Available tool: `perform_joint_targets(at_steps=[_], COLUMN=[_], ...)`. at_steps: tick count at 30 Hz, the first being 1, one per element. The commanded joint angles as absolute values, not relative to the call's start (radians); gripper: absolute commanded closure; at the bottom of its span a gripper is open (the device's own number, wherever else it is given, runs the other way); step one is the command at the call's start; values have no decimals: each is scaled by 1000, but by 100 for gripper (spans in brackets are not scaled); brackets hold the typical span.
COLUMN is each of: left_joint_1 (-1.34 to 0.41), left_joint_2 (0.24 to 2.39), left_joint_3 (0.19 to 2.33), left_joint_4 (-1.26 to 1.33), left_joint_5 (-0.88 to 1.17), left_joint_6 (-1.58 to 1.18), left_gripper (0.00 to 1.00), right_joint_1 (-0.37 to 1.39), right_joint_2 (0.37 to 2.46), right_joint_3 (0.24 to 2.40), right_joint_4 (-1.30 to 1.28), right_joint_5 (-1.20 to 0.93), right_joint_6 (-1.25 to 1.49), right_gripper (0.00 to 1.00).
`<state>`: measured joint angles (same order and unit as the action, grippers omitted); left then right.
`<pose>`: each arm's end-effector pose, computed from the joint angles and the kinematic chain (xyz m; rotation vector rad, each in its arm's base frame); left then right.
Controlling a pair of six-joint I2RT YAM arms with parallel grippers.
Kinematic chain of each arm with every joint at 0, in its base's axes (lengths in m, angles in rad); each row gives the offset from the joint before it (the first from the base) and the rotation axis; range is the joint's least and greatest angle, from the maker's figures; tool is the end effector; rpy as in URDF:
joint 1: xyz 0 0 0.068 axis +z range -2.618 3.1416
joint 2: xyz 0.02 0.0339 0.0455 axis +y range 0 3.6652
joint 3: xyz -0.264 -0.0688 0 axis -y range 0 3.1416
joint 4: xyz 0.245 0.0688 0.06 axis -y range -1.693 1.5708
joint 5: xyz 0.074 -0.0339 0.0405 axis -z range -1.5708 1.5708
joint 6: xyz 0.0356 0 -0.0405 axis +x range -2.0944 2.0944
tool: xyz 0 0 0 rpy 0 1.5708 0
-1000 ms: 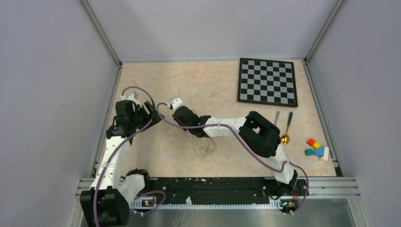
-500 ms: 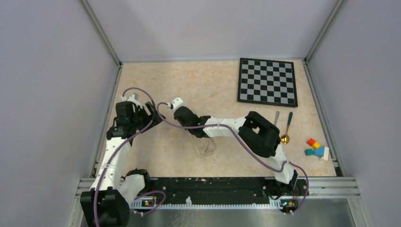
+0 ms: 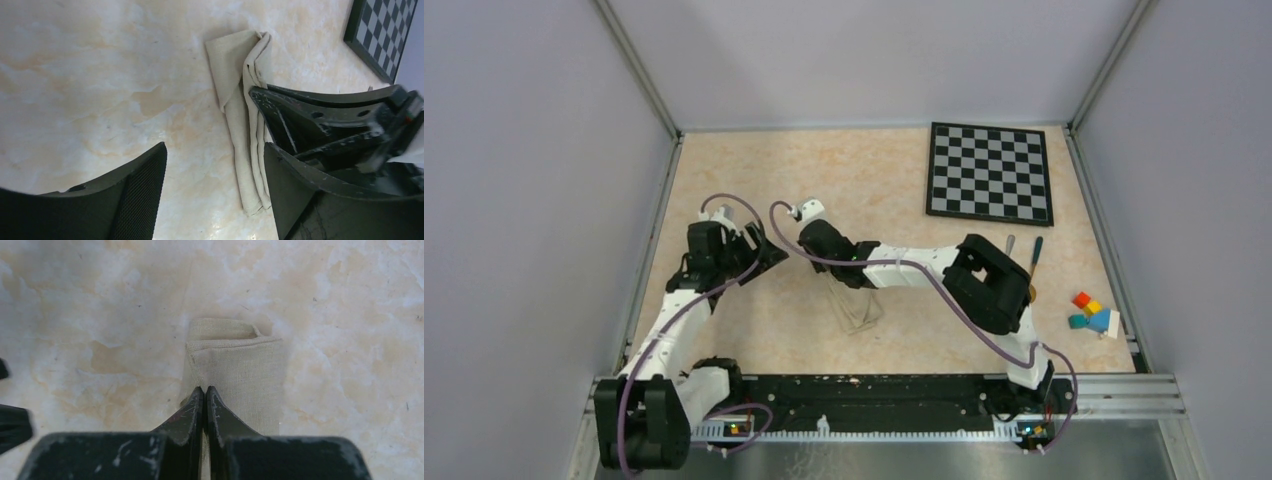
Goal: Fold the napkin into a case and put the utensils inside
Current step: Pick up the top corner of the smaller rectangle folded napkin from the center of the board, then stuff the top corner of the smaller-rectangle-folded napkin into the folded napkin.
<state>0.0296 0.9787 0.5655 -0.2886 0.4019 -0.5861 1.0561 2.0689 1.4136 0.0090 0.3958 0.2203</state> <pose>0.2030 -0.0079 0.2202 -0.4910 2.2634 -0.7455 0.2395 0.3956 0.1793 -0.6806 2.0655 0.2938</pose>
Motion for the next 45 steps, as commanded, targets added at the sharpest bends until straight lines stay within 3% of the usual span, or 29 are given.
perform_joint_targets(at_steps=[1, 5, 12, 18, 32, 39, 45], left_joint_1=[-81, -165, -316, -358, -499, -514, -531], left_joint_2=[1057, 1140, 1226, 1347, 1477, 1530, 1543], left_joint_3=[584, 590, 604, 626, 700, 727, 727], left_joint_4=[-143, -66, 85, 162, 167, 174, 174], left_joint_5=[327, 257, 111, 99, -163, -164, -167], left_joint_6=[-604, -584, -442, -355, -207, -188, -195], left_gripper=[25, 27, 48, 54, 60, 61, 56], right_joint_1=[1016, 990, 952, 935, 920, 918, 912], right_joint_2=[1947, 1913, 1897, 1890, 1879, 1873, 1876], right_joint_3=[1379, 1353, 1330, 1318, 1298, 1291, 1287], right_joint_4=[18, 10, 3, 9, 31, 38, 45], right_joint_5=[326, 287, 253, 228, 197, 189, 178], right_joint_6=[373, 439, 506, 531, 546, 552, 555], right_gripper=[100, 100, 100, 100, 100, 100, 100])
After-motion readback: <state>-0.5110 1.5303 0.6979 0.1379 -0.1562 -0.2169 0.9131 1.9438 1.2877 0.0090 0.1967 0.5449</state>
